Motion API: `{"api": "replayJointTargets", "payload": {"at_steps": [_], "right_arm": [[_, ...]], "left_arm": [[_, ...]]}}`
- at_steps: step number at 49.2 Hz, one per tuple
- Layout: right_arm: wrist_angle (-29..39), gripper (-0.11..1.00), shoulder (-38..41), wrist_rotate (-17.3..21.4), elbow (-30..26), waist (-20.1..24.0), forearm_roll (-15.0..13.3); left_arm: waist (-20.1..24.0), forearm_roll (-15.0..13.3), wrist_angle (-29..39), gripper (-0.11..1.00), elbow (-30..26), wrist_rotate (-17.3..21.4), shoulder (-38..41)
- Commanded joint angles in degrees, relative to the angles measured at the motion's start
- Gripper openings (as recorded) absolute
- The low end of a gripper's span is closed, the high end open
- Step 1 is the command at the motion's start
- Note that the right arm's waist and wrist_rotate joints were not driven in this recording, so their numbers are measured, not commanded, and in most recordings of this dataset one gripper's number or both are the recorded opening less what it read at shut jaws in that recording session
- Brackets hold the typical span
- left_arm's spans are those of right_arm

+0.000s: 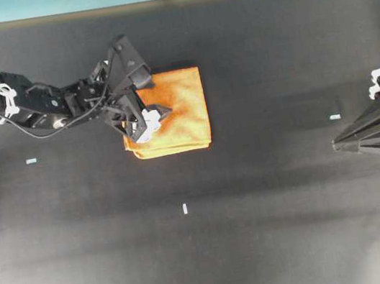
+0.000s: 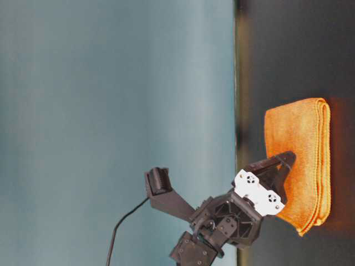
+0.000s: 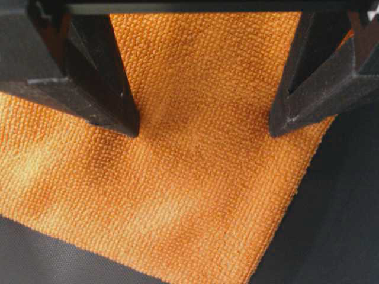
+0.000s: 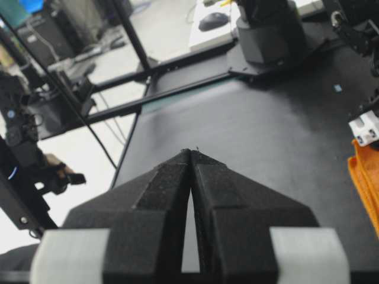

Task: Push an orange cloth with the left arm to wipe the desk.
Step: 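Press the left gripper on the cloth and push it toward the front-left, then keep pushing the cloth with the left gripper to the front-left corner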

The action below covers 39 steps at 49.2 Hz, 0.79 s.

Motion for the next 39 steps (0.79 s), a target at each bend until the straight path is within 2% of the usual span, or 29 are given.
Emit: {"api": "replayJointTargets", "payload": {"at_steps": [1,13,26,39], "right_arm": [[-0.3,0.00,0.4,0.0,-0.3,0.0,0.1],[-0.3,0.00,0.2,0.0,0.4,-0.1,0.1],[-0.3,0.00,0.1,0.0,0.5,0.0,0.1],[-0.3,0.00,0.0,0.0,0.5,-0.1,0.1]], "left_arm": [[-0.5,0.3,0.3,0.86,0.1,-0.1,-0.3],[-4.3,0.3,0.3,0.86,1.7,0.4,-1.1],[-8.7,0.4,0.1,0.86,6.2,0.3,-5.0],[-16.1,0.3,0.0,0.86,10.9,-0.2,-8.7]]}}
